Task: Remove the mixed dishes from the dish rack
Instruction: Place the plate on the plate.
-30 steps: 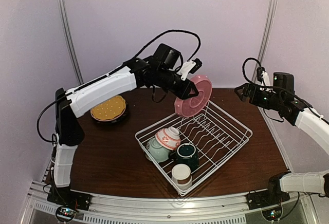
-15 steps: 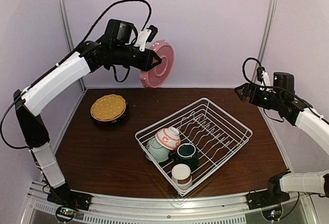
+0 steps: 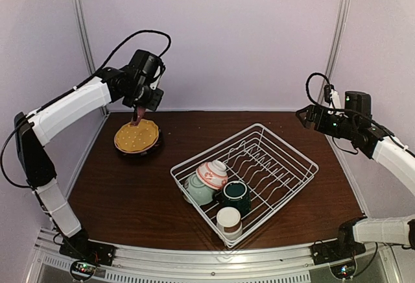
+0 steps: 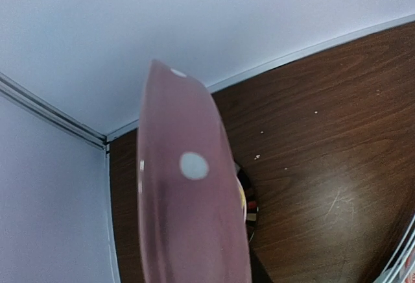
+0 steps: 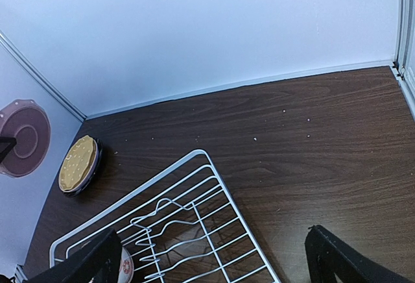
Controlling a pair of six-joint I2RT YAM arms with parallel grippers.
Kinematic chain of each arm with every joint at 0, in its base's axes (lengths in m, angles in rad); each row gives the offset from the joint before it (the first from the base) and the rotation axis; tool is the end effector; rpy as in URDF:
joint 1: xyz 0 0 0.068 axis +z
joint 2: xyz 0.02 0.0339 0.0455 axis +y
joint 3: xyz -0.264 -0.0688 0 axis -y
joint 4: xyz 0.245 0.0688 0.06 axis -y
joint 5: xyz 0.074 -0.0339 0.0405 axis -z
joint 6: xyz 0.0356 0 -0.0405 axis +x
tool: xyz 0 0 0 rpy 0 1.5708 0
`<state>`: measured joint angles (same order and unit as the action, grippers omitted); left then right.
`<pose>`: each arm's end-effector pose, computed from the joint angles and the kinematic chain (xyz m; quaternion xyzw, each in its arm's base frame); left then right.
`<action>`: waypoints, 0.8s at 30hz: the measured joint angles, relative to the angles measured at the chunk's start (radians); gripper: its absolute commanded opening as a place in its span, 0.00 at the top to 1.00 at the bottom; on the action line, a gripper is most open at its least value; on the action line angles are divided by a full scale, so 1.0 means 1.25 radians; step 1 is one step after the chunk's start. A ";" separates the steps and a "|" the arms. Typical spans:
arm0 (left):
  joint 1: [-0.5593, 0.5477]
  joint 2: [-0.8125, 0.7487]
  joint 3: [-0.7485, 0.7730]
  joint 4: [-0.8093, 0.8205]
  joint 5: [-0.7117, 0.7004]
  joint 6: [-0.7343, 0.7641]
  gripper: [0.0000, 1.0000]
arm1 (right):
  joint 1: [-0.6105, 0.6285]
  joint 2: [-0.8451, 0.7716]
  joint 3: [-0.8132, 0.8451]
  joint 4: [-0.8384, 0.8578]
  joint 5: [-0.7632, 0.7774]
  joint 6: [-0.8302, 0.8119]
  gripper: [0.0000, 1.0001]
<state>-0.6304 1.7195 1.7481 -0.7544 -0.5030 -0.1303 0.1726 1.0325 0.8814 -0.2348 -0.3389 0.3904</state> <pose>0.3179 -0.2107 0.3717 0.1197 0.8812 0.0633 0.4530 0.2300 0.0521 0.3221 -0.0047 0.8231 0.2873 0.4899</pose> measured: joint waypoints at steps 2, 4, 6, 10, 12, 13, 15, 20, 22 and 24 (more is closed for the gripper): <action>0.001 0.009 -0.008 -0.008 -0.050 0.006 1.00 | 0.000 0.000 0.000 0.001 0.000 0.000 0.00; 0.005 0.023 -0.013 -0.011 -0.089 0.011 1.00 | 0.000 0.000 0.000 0.001 0.000 0.000 0.00; 0.013 0.044 -0.017 -0.010 -0.117 0.014 1.00 | 0.000 0.000 0.000 0.001 0.000 0.000 0.00; 0.033 0.098 -0.026 -0.007 -0.151 0.016 1.00 | 0.000 0.000 0.000 0.000 0.000 0.000 0.00; 0.043 0.127 -0.034 -0.004 -0.166 0.017 1.00 | 0.000 0.000 0.000 0.001 0.000 0.001 0.00; 0.046 0.139 -0.036 -0.003 -0.172 0.018 1.00 | 0.000 0.000 0.000 0.001 0.000 0.001 0.00; 0.054 0.166 -0.039 -0.001 -0.185 0.020 1.00 | 0.000 0.000 0.000 0.001 0.000 0.001 0.00; 0.069 0.225 -0.039 0.021 -0.216 0.022 1.00 | 0.000 0.004 0.000 0.001 0.000 0.001 0.00; 0.074 0.244 -0.039 0.031 -0.224 0.022 1.00 | 0.000 0.006 0.000 0.001 0.000 0.001 0.00; 0.080 0.260 -0.039 0.040 -0.226 0.023 1.00 | 0.000 0.008 0.000 0.001 0.000 0.001 0.00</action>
<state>-0.5308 2.0445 1.6997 -0.7048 -0.7860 -0.1020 0.1726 1.0420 0.8810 -0.2337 -0.3389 0.3916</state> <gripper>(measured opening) 0.208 0.996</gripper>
